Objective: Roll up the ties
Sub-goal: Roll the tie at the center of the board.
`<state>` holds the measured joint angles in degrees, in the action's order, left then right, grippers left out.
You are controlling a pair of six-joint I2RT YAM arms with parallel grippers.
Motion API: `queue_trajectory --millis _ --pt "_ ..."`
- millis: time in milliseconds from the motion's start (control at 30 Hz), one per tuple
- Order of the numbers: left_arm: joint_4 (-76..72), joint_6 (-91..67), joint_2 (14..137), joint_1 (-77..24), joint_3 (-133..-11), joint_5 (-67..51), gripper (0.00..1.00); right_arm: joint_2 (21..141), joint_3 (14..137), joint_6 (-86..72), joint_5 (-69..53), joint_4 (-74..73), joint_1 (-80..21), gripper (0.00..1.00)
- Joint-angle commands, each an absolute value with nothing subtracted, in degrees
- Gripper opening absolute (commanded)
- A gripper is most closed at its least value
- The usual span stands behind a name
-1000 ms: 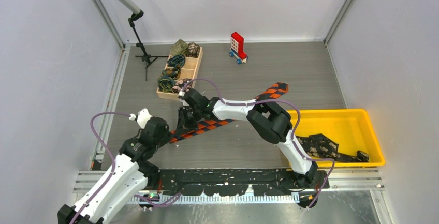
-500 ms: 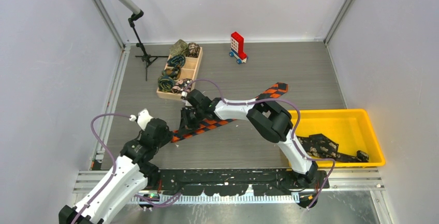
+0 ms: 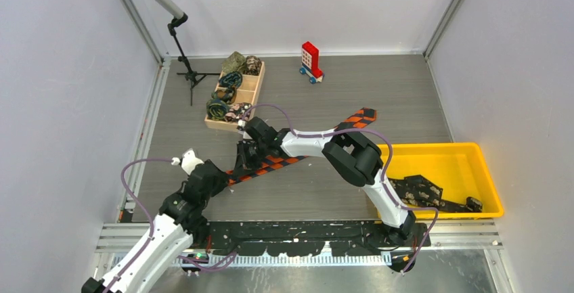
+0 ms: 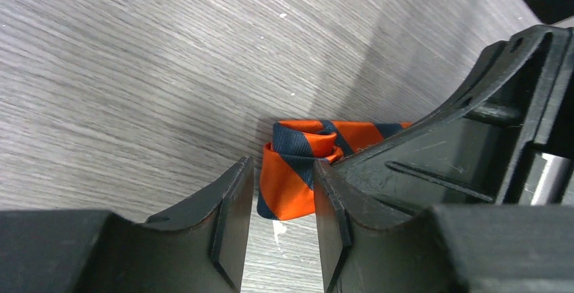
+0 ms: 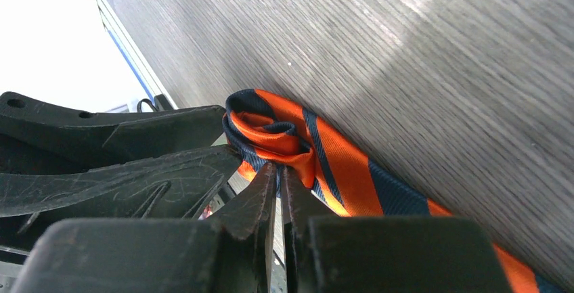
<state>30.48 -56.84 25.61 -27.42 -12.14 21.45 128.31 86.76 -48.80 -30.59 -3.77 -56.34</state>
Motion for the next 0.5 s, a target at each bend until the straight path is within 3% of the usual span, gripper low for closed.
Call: queue_trajectory --millis 0,300,467 --pt "26.81 -58.53 20.74 -27.63 -9.76 22.84 0.40 128.84 86.22 -47.91 -29.94 -3.26 -55.95 0.12" --pt "33.90 -64.07 8.93 -27.68 -6.03 26.35 0.39 129.13 86.23 -48.08 -30.14 -3.04 -55.75 0.13" --pt "35.64 -66.32 10.87 -27.66 -6.58 26.66 0.44 129.29 86.20 -48.21 -30.23 -2.99 -55.69 0.13"
